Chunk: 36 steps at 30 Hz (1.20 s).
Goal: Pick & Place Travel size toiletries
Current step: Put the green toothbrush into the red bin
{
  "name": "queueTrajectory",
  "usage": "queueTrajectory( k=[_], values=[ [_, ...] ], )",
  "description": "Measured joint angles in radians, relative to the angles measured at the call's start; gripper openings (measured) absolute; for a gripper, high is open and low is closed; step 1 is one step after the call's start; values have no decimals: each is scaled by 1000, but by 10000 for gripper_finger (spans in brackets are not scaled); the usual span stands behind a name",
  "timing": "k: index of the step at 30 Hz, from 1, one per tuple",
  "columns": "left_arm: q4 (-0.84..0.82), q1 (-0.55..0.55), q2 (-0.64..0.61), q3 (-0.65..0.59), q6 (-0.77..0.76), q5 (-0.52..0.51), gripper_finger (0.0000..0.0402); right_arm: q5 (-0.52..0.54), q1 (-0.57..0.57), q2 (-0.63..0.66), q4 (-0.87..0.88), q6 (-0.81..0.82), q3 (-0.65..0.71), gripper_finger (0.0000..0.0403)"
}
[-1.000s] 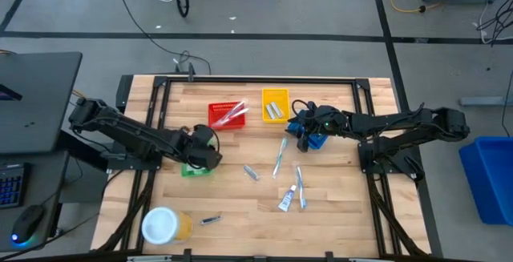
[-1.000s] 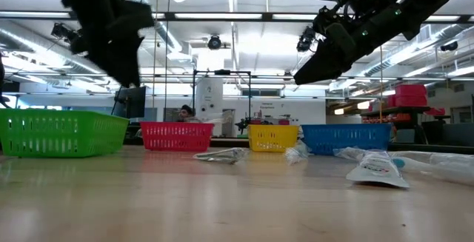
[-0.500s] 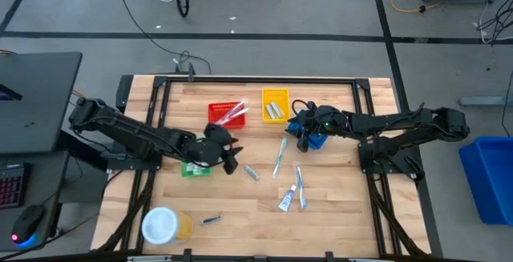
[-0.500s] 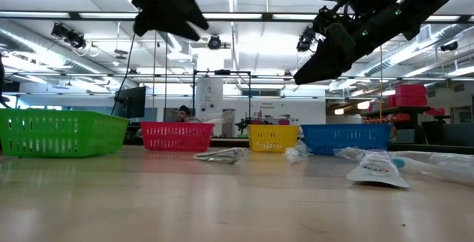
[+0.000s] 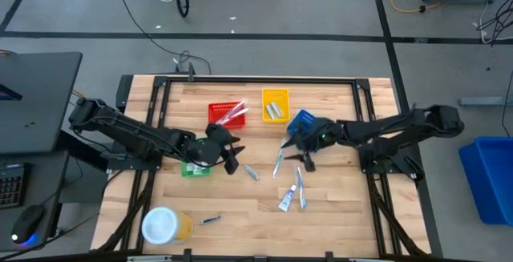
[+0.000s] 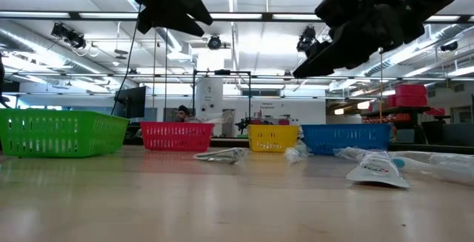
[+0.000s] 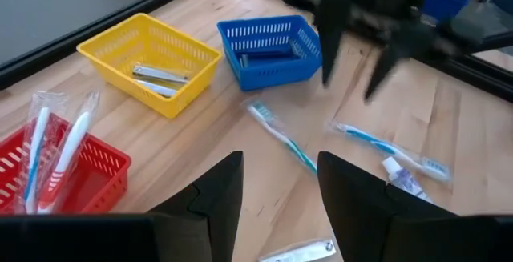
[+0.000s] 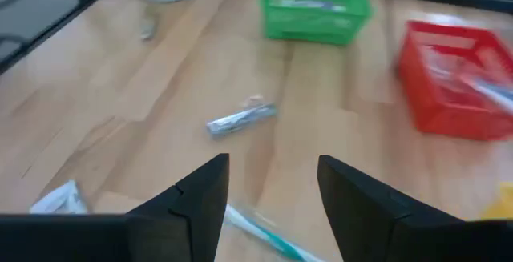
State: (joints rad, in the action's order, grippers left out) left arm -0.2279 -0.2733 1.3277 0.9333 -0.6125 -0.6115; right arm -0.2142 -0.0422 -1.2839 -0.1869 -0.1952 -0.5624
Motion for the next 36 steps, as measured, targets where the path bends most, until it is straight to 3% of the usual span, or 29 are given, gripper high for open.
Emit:
queueTrajectory(
  k=[5, 11, 17, 25, 36],
  values=[
    [5, 0, 0, 0, 0, -17, 169, 2, 42, -136, -19, -42, -20, 224],
    [10, 0, 0, 0, 0, -23, 169, 80, 46, -295, 205, -112, -162, 243],
    [11, 0, 0, 0, 0, -23, 169, 152, 46, -437, 384, -247, -297, 238],
    [10, 0, 0, 0, 0, -21, 169, 169, 47, -509, 381, -334, -324, 186],
    [9, 0, 0, 0, 19, -20, 169, 105, 42, -508, 344, -310, -319, 70]
  ],
)
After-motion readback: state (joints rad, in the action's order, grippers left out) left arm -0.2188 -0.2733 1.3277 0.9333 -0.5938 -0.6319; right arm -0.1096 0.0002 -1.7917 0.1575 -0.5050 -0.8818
